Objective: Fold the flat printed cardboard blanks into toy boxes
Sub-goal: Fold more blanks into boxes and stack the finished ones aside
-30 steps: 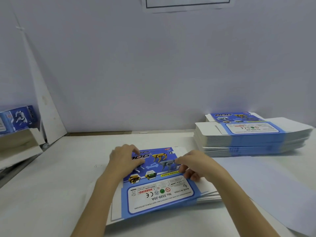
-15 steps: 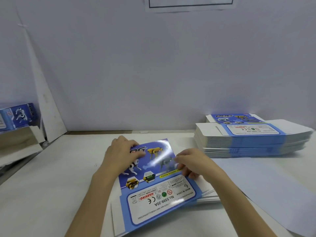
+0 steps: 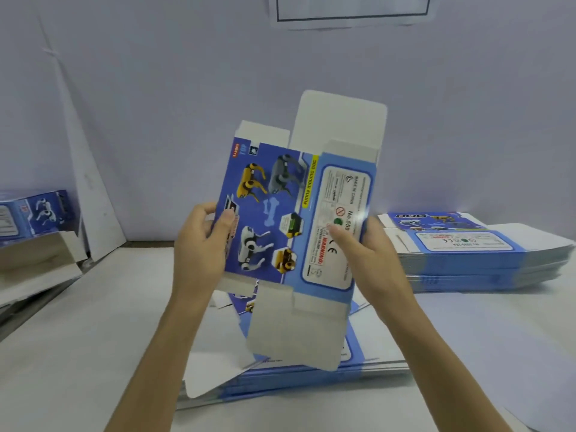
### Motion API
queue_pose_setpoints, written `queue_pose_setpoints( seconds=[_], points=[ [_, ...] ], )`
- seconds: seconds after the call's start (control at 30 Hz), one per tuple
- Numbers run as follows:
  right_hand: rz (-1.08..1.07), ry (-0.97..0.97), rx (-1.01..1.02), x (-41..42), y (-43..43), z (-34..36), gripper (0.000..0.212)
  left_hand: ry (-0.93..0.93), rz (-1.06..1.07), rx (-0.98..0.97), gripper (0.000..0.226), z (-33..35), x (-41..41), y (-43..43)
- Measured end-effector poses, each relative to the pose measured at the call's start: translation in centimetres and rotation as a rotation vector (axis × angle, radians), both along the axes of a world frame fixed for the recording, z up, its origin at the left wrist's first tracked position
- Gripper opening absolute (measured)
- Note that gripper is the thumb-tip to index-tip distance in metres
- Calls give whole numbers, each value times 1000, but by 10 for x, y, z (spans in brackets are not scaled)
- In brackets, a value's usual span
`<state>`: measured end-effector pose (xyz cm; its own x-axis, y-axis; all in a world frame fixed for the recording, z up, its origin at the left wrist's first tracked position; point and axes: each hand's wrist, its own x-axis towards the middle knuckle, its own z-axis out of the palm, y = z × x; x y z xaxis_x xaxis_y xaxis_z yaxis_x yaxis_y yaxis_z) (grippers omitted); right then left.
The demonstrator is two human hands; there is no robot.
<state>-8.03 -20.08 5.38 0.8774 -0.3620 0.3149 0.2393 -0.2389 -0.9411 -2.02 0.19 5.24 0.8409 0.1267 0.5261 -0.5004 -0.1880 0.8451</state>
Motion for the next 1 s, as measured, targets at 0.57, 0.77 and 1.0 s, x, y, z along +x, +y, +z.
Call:
queue_pose_setpoints(
  seconds=[0.57, 0.77, 1.0],
  points=[
    [257, 13, 135, -10, -4, 13, 51, 63, -233, 223, 44, -12, -31, -58],
    [289, -7, 242, -10, -19, 16, 19, 206, -355, -74, 52, 3, -14, -32],
    [303, 47, 242, -8, -24, 9, 15, 444, -445, -235, 63, 5, -12, -5]
  ],
)
